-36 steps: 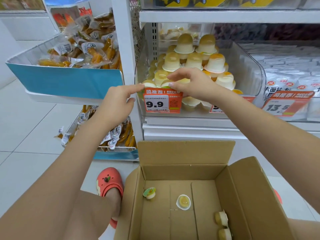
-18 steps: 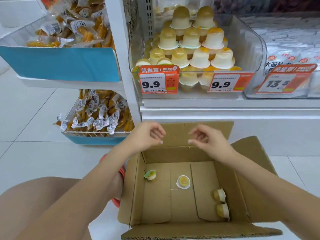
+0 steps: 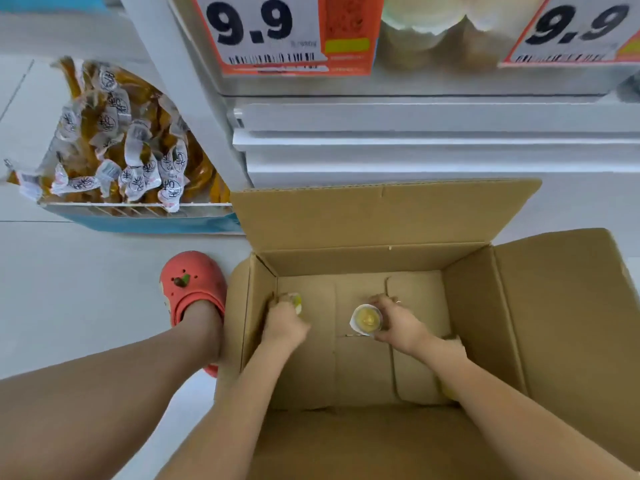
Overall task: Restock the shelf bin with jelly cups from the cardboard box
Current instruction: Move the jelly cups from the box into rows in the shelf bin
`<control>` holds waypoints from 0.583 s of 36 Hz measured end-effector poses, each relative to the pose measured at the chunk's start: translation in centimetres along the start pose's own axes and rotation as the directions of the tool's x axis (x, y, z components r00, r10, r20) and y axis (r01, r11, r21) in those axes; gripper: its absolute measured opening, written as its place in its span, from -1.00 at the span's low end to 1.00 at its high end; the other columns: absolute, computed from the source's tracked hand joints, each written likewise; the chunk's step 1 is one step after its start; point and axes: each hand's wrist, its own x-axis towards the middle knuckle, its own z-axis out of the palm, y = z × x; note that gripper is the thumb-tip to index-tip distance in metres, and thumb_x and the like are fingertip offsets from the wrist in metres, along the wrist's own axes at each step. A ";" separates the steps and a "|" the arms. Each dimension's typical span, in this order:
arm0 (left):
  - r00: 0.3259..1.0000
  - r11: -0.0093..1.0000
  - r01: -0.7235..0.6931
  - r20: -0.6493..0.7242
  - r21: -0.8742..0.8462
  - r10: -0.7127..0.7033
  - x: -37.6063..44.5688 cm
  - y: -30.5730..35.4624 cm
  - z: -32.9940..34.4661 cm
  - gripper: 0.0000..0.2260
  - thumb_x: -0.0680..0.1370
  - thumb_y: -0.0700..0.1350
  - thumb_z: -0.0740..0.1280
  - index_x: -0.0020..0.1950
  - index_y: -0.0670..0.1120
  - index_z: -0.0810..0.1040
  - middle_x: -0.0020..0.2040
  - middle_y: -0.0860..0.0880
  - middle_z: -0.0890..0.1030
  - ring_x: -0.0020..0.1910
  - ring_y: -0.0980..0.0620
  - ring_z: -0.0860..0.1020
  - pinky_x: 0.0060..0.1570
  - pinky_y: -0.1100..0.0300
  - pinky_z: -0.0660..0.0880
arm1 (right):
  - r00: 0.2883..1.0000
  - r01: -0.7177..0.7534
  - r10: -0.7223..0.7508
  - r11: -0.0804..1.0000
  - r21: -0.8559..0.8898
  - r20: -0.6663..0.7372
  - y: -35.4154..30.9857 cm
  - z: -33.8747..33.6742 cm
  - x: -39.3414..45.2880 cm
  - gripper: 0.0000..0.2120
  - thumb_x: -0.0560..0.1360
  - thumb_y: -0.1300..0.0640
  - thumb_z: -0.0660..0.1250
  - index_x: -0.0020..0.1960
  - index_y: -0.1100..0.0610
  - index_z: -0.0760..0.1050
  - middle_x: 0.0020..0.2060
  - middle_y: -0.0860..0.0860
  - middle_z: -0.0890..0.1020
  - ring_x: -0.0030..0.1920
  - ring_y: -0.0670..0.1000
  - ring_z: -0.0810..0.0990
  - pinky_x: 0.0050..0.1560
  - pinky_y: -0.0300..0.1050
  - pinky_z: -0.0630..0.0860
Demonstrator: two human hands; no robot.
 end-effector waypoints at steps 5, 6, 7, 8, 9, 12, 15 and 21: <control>0.998 0.993 -0.023 -0.064 0.118 0.030 1.6 -0.8 2.2 -0.44 0.51 -0.20 0.27 0.49 -0.13 0.20 0.50 -0.13 0.16 0.47 -0.11 0.16 0.42 0.08 0.22 | 0.997 -0.069 0.067 0.996 -0.063 -0.037 0.8 2.2 2.2 -0.47 0.42 0.17 0.40 0.33 -0.01 0.31 0.27 0.11 0.37 0.23 0.13 0.44 0.02 -0.20 0.37; 0.996 0.992 -0.030 -0.075 0.121 0.039 2.0 -0.9 2.4 -0.47 0.53 -0.19 0.27 0.49 -0.12 0.21 0.51 -0.13 0.15 0.48 -0.11 0.14 0.43 0.07 0.21 | 0.996 -0.072 0.068 0.994 -0.085 -0.053 0.9 2.5 2.4 -0.48 0.43 0.16 0.38 0.33 -0.02 0.31 0.30 0.11 0.30 0.24 0.14 0.43 0.07 -0.18 0.40; 0.995 0.992 -0.040 -0.084 0.116 0.050 2.1 -0.9 2.4 -0.52 0.55 -0.16 0.27 0.46 -0.12 0.25 0.51 -0.13 0.15 0.48 -0.11 0.14 0.42 0.08 0.21 | 0.996 -0.067 0.061 0.993 -0.096 -0.067 0.7 2.7 2.3 -0.49 0.44 0.16 0.37 0.34 -0.03 0.32 0.33 0.10 0.24 0.25 0.14 0.42 0.13 -0.15 0.41; 0.993 0.992 -0.058 -0.098 0.113 0.069 2.2 -0.9 2.4 -0.57 0.57 -0.14 0.26 0.43 -0.11 0.30 0.50 -0.13 0.17 0.47 -0.11 0.15 0.41 0.08 0.22 | 0.995 -0.062 0.054 0.993 -0.099 -0.078 0.6 2.9 2.2 -0.50 0.45 0.15 0.36 0.35 -0.03 0.33 0.34 0.10 0.22 0.26 0.14 0.41 0.18 -0.14 0.40; 0.990 0.990 -0.078 -0.108 0.121 0.091 2.4 -1.1 2.5 -0.62 0.58 -0.13 0.25 0.39 -0.11 0.34 0.48 -0.15 0.21 0.45 -0.12 0.19 0.39 0.08 0.24 | 0.995 -0.058 0.050 0.994 -0.094 -0.086 0.6 3.0 2.3 -0.51 0.46 0.15 0.36 0.35 -0.03 0.33 0.35 0.09 0.21 0.27 0.14 0.41 0.21 -0.14 0.39; 0.981 0.980 -0.126 -0.128 0.154 0.146 2.6 -1.2 2.5 -0.73 0.56 -0.16 0.26 0.26 -0.12 0.42 0.39 -0.18 0.31 0.32 -0.14 0.34 0.27 0.10 0.35 | 0.993 -0.060 0.057 0.998 -0.030 -0.099 0.2 3.3 2.3 -0.51 0.46 0.19 0.38 0.36 0.02 0.36 0.33 0.09 0.26 0.26 0.11 0.44 0.24 -0.23 0.31; 0.989 0.967 -0.094 -0.092 0.236 0.119 2.3 -1.0 2.5 -0.67 0.50 -0.23 0.30 0.25 -0.10 0.36 0.37 -0.17 0.28 0.33 -0.14 0.30 0.23 0.10 0.36 | 0.984 -0.078 0.101 0.985 0.153 -0.148 -0.1 3.4 1.9 -0.57 0.43 0.23 0.40 0.28 0.07 0.44 0.21 0.12 0.37 0.12 0.07 0.48 0.06 -0.35 0.30; 0.998 0.979 0.000 -0.067 0.203 0.014 0.3 -0.2 2.0 -0.49 0.42 -0.26 0.39 0.28 -0.10 0.24 0.08 -0.16 0.50 0.15 -0.13 0.42 0.03 0.06 0.48 | 0.937 -0.316 0.279 0.427 0.847 0.209 -1.8 2.1 -0.6 -0.84 0.61 0.07 0.06 0.03 0.00 0.41 -0.18 0.09 0.50 -0.40 -0.02 0.42 -0.44 -0.22 0.30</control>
